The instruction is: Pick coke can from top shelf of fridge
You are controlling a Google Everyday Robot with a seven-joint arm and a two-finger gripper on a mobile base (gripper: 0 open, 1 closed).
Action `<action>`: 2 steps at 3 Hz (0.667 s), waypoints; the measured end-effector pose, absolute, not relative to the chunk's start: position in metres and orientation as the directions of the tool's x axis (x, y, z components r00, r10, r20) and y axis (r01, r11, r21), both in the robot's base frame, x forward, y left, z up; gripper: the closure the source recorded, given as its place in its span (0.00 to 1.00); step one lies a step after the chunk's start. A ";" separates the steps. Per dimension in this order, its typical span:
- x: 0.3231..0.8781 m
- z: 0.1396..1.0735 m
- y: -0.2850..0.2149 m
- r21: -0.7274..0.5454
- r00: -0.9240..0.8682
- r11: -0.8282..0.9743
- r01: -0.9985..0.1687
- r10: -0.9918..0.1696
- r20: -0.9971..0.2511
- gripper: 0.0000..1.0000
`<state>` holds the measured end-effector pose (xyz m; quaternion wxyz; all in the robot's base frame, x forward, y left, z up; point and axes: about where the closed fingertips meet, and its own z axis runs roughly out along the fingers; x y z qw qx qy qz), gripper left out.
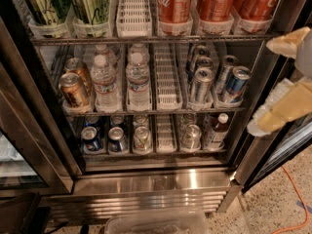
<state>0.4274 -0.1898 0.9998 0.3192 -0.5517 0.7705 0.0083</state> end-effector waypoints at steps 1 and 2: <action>0.432 1.022 -0.172 -0.394 -0.139 0.444 -0.804 -0.786 -0.602 0.00; 0.443 1.044 -0.160 -0.447 -0.105 0.486 -0.751 -0.757 -0.645 0.00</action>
Offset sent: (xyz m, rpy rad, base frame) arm 0.0317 0.0354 0.0497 0.1886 -0.2689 -0.0895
